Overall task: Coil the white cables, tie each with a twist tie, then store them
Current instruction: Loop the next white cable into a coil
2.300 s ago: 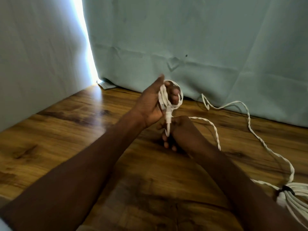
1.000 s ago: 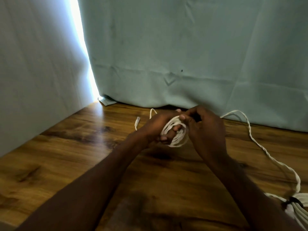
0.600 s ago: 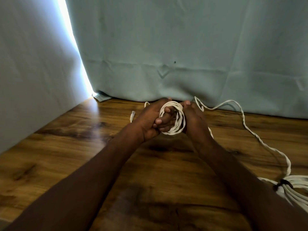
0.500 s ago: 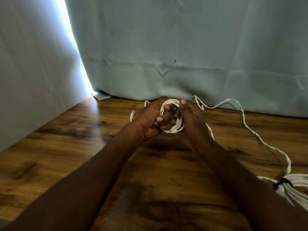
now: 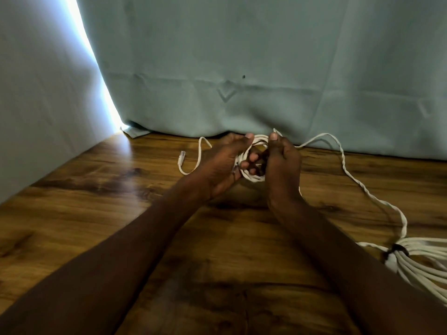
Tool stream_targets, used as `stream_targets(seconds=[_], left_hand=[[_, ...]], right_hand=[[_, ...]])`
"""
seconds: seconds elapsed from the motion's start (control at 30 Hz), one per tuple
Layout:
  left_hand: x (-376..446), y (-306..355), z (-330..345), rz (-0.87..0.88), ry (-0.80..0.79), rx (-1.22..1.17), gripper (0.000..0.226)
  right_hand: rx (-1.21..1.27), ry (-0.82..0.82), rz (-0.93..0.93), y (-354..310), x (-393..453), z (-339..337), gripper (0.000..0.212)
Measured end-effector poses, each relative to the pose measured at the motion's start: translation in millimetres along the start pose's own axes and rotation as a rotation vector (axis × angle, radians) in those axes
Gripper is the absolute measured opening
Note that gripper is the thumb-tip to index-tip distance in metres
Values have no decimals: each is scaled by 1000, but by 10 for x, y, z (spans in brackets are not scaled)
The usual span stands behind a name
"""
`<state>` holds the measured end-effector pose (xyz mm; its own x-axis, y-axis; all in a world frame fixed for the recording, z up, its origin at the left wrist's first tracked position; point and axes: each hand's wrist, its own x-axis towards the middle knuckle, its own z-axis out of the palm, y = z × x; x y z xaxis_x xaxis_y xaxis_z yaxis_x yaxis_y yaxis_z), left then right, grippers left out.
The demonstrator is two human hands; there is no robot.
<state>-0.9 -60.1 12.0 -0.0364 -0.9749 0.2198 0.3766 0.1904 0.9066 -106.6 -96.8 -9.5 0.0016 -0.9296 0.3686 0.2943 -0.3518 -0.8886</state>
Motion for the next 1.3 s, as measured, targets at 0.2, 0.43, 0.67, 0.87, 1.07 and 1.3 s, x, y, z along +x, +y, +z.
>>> stream_targets(seconds=[0.2,0.43,0.67,0.87,1.07,1.3], left_hand=[[-27,23,-73,-51,57,-177,47],[1,-81,-21,-121,16,-173,34],[36,-89,-166,-94,69,-319,28],[-32,-4,-133,-17,182,-295,53],[10,-138,56,5,235,-162,23],[-42,-191,352,-10,176,-85,25]], right_hand=[[95,-2,200,-5,-1,35,36],[431,14,577,-51,48,-82,41],[443,-124,436,-31,75,-23,24],[497,-171,447,9,65,29,22],[376,0,440,110,133,-29,24],[-26,241,143,112,165,-93,56]])
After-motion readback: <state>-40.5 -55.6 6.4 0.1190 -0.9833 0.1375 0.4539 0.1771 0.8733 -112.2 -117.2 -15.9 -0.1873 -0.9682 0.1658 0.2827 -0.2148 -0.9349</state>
